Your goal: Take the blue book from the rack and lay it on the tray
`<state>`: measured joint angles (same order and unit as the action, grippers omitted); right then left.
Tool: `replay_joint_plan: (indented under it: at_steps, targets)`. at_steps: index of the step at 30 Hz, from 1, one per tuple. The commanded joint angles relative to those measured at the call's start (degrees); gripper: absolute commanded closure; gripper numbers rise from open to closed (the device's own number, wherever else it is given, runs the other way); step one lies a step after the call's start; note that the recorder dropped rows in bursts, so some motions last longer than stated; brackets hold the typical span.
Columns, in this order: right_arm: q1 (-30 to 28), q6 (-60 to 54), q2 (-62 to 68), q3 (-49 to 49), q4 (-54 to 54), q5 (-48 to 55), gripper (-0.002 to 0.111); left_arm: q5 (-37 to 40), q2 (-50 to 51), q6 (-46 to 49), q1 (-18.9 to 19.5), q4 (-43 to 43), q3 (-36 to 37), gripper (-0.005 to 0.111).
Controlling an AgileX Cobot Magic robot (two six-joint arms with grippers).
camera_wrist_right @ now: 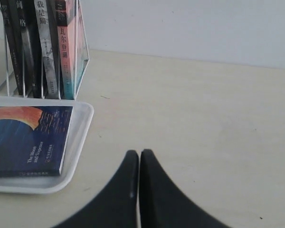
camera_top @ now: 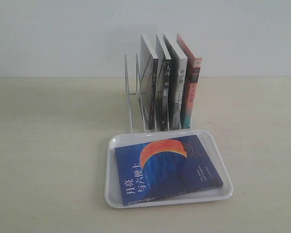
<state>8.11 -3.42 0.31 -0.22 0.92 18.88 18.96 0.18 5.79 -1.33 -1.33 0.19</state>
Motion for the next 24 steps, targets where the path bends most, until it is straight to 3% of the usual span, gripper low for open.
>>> replay_joint_plan:
  at_steps: [1,11,20,24]
  targets:
    - [-0.14,1.71,-0.31,0.22,1.37,-0.02,0.108,-0.86,-0.18,0.22,0.11,-0.14,-0.19,0.102]
    - [-0.25,2.89,-0.31,0.22,1.37,0.69,0.108,-0.86,-0.18,0.22,0.11,-0.14,-0.19,0.102]
    - [-7.57,2.89,-0.31,0.22,1.37,1.05,0.108,-0.86,-0.18,0.22,0.11,-0.14,-0.19,0.102]
    - [-8.16,2.61,-0.31,0.22,1.37,1.05,0.108,-0.86,-0.18,0.22,0.11,-0.14,-0.19,0.102]
